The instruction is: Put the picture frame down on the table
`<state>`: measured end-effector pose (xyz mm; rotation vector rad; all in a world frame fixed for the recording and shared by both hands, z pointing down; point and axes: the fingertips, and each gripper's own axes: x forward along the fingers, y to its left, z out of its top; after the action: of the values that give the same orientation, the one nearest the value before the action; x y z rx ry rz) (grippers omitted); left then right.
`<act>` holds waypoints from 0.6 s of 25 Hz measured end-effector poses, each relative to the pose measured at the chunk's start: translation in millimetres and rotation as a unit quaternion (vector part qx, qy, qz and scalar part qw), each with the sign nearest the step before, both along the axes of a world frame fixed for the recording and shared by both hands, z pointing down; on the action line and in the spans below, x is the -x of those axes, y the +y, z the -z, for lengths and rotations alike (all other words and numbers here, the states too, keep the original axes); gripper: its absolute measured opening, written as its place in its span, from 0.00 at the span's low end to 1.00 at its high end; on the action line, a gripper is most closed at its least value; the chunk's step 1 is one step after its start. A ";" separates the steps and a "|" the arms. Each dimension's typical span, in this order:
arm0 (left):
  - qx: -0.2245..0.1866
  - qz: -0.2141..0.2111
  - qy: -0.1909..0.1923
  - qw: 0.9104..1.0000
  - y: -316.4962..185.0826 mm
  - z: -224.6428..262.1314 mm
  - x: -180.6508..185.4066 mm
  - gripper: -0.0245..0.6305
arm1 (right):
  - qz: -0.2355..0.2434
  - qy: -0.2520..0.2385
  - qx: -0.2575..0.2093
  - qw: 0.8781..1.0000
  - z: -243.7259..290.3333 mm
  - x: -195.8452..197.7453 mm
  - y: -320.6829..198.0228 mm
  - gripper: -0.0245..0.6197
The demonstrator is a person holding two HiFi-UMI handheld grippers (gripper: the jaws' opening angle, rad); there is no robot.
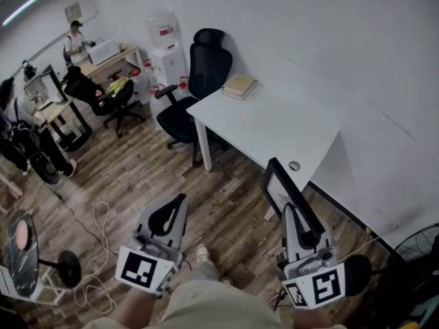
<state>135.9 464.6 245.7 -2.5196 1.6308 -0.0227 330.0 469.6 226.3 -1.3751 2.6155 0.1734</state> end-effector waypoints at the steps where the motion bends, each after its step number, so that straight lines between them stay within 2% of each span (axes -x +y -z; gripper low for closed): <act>1: -0.004 -0.002 0.002 1.000 0.3 1.1 -0.2 0.07 | -0.002 0.003 0.002 1.000 -1.1 -0.2 -1.0 0.09; 8: 0.000 -0.017 0.007 1.000 -5.1 5.2 -2.9 0.07 | -0.006 0.008 0.016 1.000 -3.9 5.3 -11.0 0.09; 15: -0.005 -0.013 0.016 1.000 -25.5 2.7 20.5 0.07 | 0.010 0.007 0.028 1.000 -12.5 27.1 -37.8 0.09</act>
<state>115.5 439.2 243.0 -2.5453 1.6062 0.0281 302.9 431.8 238.8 -1.3702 2.6638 0.1084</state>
